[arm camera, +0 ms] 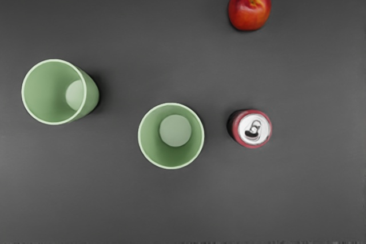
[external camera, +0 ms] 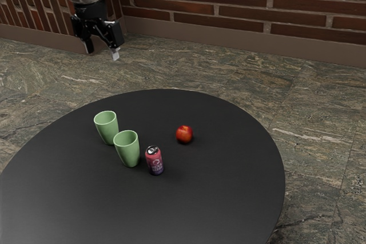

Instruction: Place the left cup onto the right cup

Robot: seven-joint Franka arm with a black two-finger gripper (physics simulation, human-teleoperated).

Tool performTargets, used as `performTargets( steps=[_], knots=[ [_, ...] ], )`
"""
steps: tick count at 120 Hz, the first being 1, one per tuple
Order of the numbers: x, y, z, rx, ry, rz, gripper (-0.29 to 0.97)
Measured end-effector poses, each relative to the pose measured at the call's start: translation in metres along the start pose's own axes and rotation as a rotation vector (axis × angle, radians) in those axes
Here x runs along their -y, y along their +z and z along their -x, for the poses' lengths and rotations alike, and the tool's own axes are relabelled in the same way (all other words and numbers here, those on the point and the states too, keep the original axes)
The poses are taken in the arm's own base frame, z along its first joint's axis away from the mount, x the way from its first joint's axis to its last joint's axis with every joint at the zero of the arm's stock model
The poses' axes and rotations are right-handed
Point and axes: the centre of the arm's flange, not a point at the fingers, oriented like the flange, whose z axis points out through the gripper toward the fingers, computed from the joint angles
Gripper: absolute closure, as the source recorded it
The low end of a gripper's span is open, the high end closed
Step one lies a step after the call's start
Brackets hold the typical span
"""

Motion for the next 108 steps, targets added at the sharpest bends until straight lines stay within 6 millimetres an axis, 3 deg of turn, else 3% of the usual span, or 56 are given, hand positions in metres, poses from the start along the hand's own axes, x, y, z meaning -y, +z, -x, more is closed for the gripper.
performTargets(
  steps=[26,108],
  knots=[
    [-0.006,0.001,-0.001,0.002,0.011,0.000,0.02],
    [0.015,0.029,0.002,0.046,-0.025,-0.005,0.02]
  ],
)
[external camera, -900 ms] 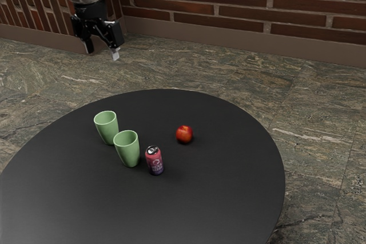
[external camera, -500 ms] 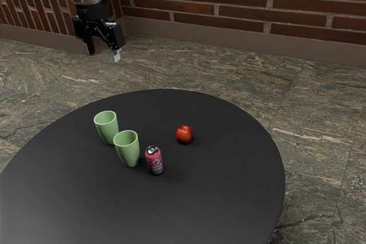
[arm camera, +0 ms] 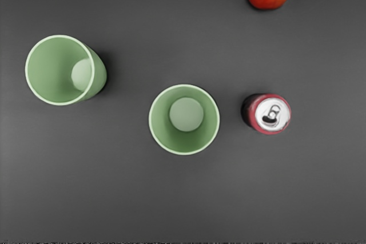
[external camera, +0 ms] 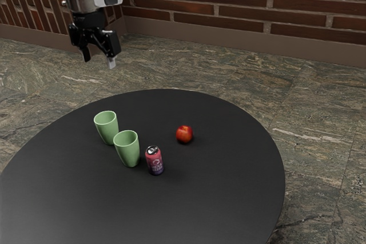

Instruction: Place the left cup onto the right cup

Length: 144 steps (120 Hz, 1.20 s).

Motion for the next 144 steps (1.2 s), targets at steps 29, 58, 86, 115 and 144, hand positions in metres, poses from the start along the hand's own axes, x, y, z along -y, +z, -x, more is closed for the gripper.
performTargets(
  steps=[29,58,86,115,144],
  knots=[
    [0.003,0.027,-0.007,0.006,-0.004,-0.002,0.02],
    [0.020,0.060,-0.019,0.009,-0.025,-0.004,0.02],
    [0.020,0.087,-0.028,0.005,-0.018,-0.005,0.02],
    [0.029,0.114,-0.039,0.012,-0.027,-0.004,0.02],
    [0.029,0.139,-0.051,0.024,-0.023,-0.005,0.02]
  ],
)
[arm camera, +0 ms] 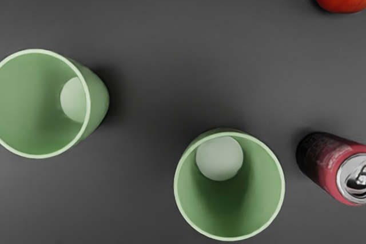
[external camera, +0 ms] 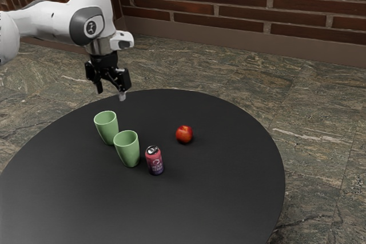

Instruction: Place the left cup onto the right cup

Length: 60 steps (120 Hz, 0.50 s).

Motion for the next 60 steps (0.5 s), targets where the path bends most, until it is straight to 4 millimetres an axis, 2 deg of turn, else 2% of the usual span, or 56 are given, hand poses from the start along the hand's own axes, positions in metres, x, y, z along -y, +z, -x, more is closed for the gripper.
performTargets(
  steps=[33,60],
  knots=[
    [0.007,0.021,-0.009,0.011,-0.009,0.003,0.02],
    [0.018,0.027,-0.011,0.014,-0.025,0.004,0.02]
  ],
)
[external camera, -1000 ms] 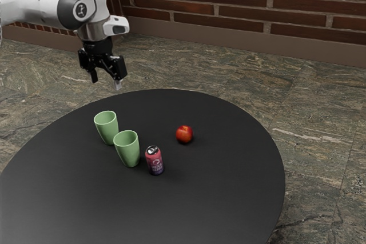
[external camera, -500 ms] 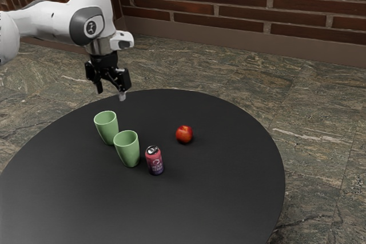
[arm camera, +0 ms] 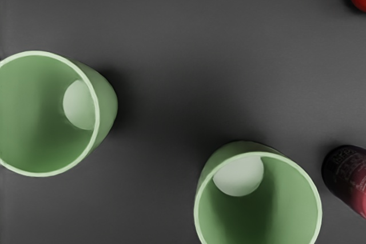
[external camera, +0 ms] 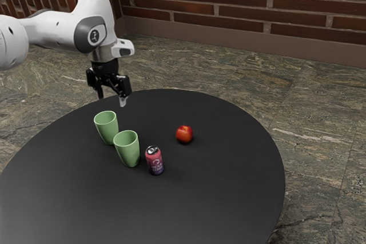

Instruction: Place the left cup onto the right cup

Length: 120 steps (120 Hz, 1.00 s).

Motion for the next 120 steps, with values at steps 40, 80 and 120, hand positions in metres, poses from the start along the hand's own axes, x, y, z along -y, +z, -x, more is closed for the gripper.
performTargets(
  steps=[40,80,120],
  knots=[
    [0.025,-0.001,0.002,-0.023,-0.034,-0.003,0.02],
    [0.056,0.002,0.003,-0.025,-0.073,-0.005,0.02],
    [0.078,0.013,-0.008,-0.018,-0.082,-0.011,0.02]
  ],
)
